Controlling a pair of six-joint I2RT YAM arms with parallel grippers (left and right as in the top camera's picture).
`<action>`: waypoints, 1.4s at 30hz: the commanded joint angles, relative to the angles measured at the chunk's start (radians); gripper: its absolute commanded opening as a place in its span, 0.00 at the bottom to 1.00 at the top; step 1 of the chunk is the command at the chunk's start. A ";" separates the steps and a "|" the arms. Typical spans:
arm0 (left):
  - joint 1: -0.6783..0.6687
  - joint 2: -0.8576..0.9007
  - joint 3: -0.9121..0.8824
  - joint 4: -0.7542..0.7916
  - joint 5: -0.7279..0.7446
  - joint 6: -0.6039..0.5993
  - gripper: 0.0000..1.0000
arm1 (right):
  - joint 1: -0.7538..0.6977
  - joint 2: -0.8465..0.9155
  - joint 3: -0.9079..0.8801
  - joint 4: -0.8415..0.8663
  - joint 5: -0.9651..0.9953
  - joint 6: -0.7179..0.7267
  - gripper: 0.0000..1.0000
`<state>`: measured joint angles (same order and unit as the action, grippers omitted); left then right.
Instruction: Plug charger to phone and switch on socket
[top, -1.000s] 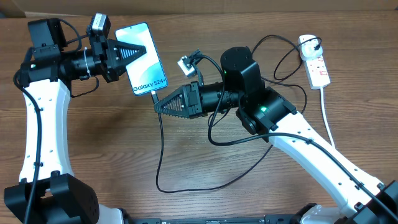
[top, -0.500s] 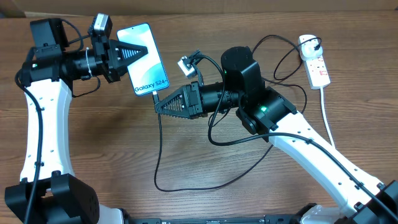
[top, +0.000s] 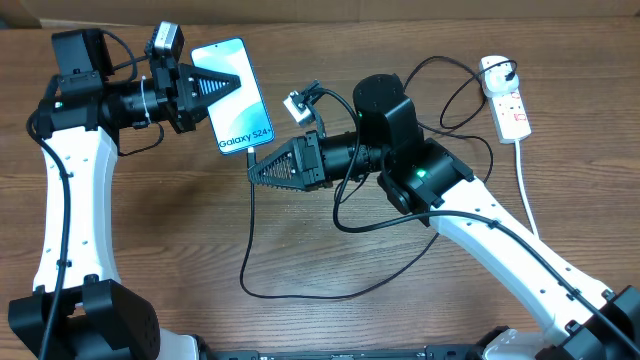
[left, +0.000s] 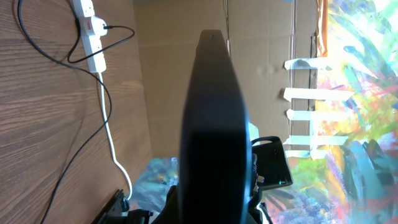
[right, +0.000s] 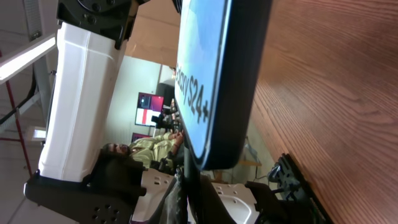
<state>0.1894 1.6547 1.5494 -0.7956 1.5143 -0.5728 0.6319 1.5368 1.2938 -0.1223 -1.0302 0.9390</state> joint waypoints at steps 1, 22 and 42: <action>-0.014 -0.007 0.008 -0.005 0.068 0.021 0.04 | -0.042 0.013 0.015 0.016 0.017 0.001 0.04; -0.014 -0.007 0.008 -0.005 0.068 0.027 0.04 | -0.052 0.013 0.015 0.017 -0.004 0.000 0.04; -0.033 -0.007 0.008 -0.005 0.068 0.028 0.04 | -0.072 0.014 0.015 0.011 -0.012 -0.004 0.04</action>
<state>0.1741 1.6547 1.5494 -0.7967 1.5158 -0.5690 0.5774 1.5372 1.2938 -0.1097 -1.0897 0.9390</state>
